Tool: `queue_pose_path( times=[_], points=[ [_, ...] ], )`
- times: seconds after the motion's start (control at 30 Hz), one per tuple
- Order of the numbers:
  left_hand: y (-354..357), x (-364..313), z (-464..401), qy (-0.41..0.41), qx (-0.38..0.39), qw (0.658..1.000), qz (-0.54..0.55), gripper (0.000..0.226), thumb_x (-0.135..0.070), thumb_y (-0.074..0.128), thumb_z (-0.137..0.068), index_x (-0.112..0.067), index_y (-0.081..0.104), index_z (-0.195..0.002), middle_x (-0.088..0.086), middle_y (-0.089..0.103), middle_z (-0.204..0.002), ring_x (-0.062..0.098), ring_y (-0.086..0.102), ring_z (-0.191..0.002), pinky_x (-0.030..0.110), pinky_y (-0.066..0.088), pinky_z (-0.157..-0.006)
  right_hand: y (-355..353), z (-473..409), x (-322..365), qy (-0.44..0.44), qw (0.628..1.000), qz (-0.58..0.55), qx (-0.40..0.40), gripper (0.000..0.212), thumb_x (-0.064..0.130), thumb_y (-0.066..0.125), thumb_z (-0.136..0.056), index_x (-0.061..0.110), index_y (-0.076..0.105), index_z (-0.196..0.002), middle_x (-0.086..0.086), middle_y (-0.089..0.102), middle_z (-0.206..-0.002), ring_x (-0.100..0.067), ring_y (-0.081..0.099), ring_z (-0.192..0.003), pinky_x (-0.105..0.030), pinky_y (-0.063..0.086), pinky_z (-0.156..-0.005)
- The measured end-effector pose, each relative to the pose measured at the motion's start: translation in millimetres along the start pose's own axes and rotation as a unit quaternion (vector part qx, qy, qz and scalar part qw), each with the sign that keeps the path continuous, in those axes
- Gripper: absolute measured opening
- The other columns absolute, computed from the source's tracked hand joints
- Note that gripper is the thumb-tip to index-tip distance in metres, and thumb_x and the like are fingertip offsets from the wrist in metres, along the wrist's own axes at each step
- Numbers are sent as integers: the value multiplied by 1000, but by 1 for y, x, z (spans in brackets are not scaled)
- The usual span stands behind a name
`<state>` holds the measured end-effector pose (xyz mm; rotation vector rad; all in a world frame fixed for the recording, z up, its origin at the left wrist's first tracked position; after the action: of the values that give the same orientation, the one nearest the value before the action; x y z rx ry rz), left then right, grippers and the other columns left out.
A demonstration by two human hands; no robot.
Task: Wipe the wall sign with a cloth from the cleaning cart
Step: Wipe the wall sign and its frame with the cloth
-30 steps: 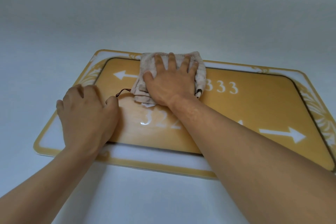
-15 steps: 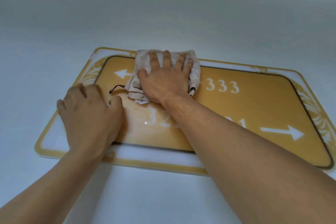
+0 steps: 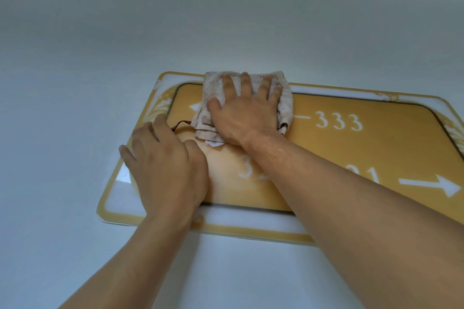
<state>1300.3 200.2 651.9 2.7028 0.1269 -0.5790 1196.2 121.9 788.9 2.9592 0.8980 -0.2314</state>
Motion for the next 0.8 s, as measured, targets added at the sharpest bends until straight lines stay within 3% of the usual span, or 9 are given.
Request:
queue_pose_path(
  times=[0.27, 0.43, 0.57, 0.8],
  points=[
    [-3, 2, 3, -12, -17, 996, 82, 60, -41, 22, -94, -14, 34, -147, 16, 42, -145, 31, 33, -139, 56, 12, -119, 3, -2, 22, 4, 1000, -10, 9, 72, 62, 13, -96, 32, 6, -161, -7, -1, -170, -49, -12, -150, -66, -12, -116],
    [-6, 4, 2, -6, -27, 997, 72, 56, -22, 27, -90, -8, 40, -142, 19, 44, -141, 35, 38, -135, 57, 13, -120, 4, -6, 41, -6, 1000, -6, 4, 72, 62, 13, -96, 32, 7, -161, -8, 0, -170, -50, -11, -150, -66, -11, -115],
    [-6, 4, 2, -4, -29, 998, 54, 66, -1, 32, -77, -4, 38, -143, 23, 44, -139, 38, 39, -133, 59, 15, -118, 2, -8, 45, -10, 1000, -9, 3, 72, 63, 13, -96, 32, 7, -161, -8, 1, -170, -50, -11, -149, -67, -11, -115],
    [-7, 1, 0, -5, -32, 999, 32, 68, -6, 30, -78, -2, 34, -146, 23, 41, -144, 38, 34, -137, 58, 17, -116, -2, -8, 46, -16, 1000, -19, -5, 72, 62, 15, -96, 30, 9, -161, -9, 2, -169, -50, -10, -149, -67, -11, -115]
  ],
)
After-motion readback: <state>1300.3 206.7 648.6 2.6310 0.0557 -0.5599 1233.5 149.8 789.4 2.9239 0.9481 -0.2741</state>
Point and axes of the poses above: each hand's wrist, its own z-axis away from the middle knuckle, its own y-axis out of the palm, x = y × z, the point moved 9 cm from there along -z, towards the middle knuckle
